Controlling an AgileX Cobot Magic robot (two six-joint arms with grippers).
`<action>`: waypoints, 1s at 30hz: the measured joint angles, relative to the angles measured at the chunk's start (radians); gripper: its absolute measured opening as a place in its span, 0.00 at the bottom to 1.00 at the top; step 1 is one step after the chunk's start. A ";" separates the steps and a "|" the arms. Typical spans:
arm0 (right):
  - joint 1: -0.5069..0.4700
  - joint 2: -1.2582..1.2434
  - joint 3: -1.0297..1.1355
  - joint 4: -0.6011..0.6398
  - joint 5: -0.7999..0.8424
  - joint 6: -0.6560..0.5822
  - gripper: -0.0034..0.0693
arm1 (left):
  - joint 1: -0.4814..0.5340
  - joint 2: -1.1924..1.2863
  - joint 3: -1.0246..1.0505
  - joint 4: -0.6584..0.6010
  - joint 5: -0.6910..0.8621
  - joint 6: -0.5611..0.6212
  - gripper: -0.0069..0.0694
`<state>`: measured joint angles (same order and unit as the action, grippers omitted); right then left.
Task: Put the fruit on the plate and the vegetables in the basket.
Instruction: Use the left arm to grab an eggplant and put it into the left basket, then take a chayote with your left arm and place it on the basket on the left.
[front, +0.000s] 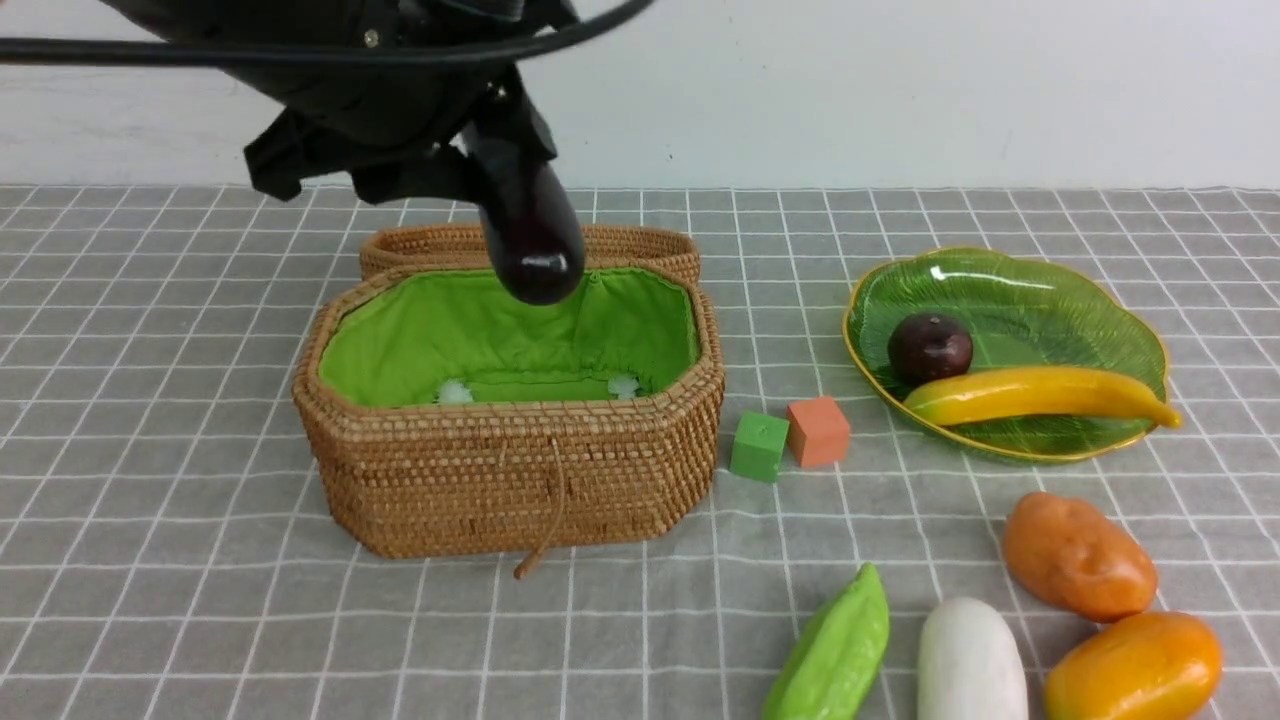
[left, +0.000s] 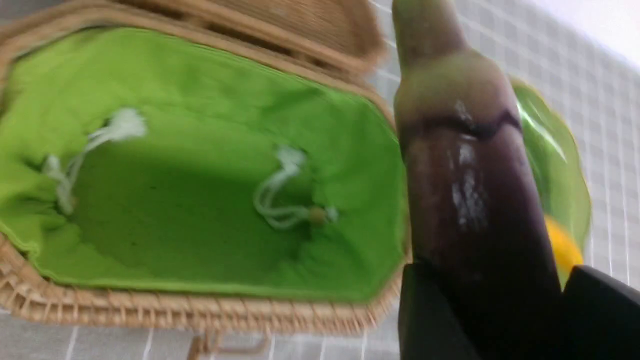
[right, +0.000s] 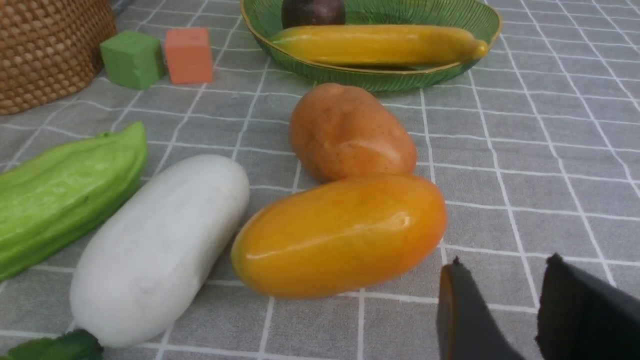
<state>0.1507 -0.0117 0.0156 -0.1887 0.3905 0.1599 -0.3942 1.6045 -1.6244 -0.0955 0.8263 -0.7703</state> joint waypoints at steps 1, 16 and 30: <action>0.000 0.000 0.000 0.000 0.000 0.000 0.38 | 0.011 0.025 0.000 0.001 -0.011 -0.023 0.53; 0.000 0.000 0.000 0.000 0.000 0.000 0.38 | 0.026 0.199 0.001 -0.005 -0.190 -0.161 0.88; 0.000 0.000 0.000 0.000 0.000 0.000 0.38 | -0.275 0.115 0.001 -0.098 0.130 0.587 0.74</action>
<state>0.1507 -0.0117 0.0156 -0.1887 0.3905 0.1599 -0.6692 1.7192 -1.6235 -0.1938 0.9560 -0.1832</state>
